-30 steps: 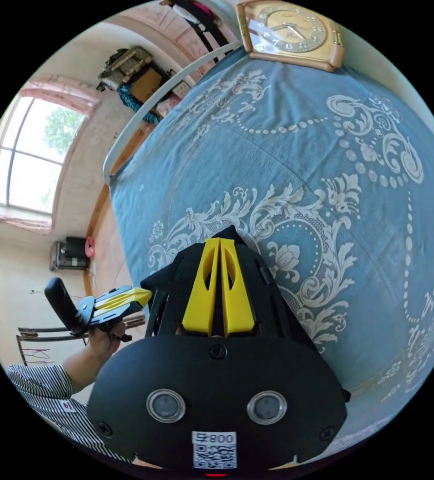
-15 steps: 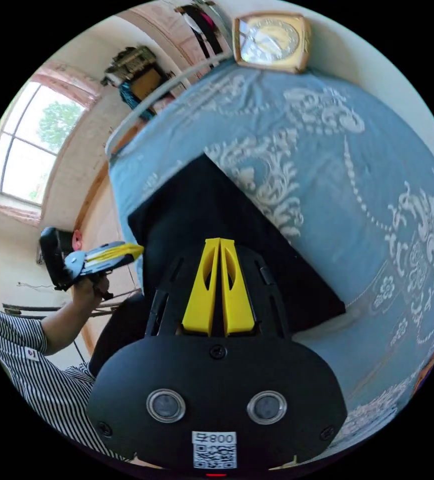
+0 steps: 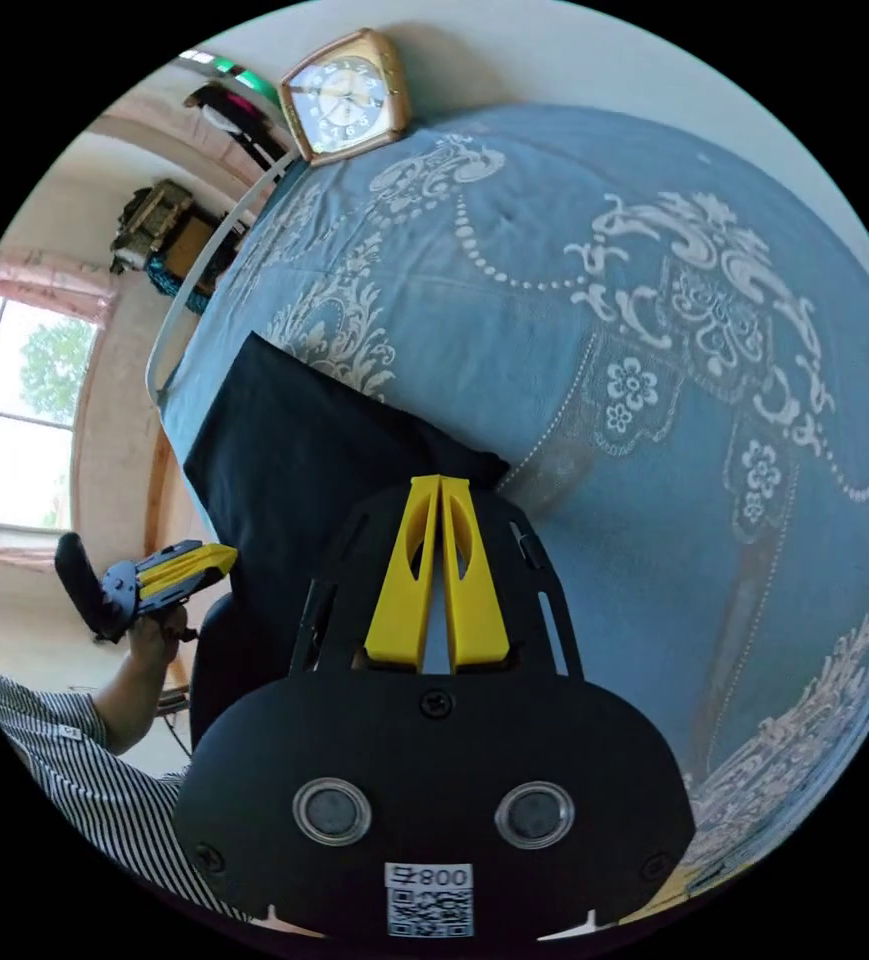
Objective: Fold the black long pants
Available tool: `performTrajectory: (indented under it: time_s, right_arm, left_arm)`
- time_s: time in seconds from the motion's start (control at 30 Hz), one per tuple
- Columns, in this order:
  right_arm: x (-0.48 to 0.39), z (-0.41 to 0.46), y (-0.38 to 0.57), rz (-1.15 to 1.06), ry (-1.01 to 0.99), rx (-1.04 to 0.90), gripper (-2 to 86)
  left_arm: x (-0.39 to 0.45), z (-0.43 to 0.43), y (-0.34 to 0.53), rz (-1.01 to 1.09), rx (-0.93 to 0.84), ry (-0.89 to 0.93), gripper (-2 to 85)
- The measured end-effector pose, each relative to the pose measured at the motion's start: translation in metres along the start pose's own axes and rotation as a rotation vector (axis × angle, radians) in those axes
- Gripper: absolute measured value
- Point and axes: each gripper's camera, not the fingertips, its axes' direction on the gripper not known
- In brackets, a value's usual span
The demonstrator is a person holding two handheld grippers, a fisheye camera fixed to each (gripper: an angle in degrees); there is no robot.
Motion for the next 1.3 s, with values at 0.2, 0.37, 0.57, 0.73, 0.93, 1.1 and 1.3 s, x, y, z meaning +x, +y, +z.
performTrajectory:
  time_s: [0.2,0.37,0.57,0.73,0.93,1.1,1.3]
  right_arm:
    - [0.006,-0.001,0.018,-0.038,0.006,0.092,0.1]
    - [0.036,0.025,0.034,0.019,-0.117,0.052,0.1]
    - [0.052,0.048,0.092,0.018,-0.294,0.008,0.2]
    - [0.075,0.095,0.138,0.118,-0.493,-0.061,1.0]
    - [0.094,0.145,0.161,0.192,-0.649,-0.113,3.8]
    - [0.108,0.178,0.172,0.225,-0.777,-0.127,6.4]
    - [0.121,0.211,0.182,0.253,-0.86,-0.121,7.7]
  left_arm:
    - [0.05,-0.02,-0.014,0.027,0.058,0.058,0.2]
    - [0.078,-0.003,-0.031,0.021,-0.015,0.078,0.7]
    - [0.15,0.004,-0.024,0.148,-0.081,0.201,3.3]
    - [0.211,0.034,-0.029,0.289,-0.2,0.02,5.7]
    - [0.216,0.07,-0.034,0.238,-0.308,0.042,3.3]
    - [0.195,0.071,-0.019,0.19,-0.277,0.11,1.4]
    - [0.168,0.063,0.013,0.181,-0.212,0.156,0.7]
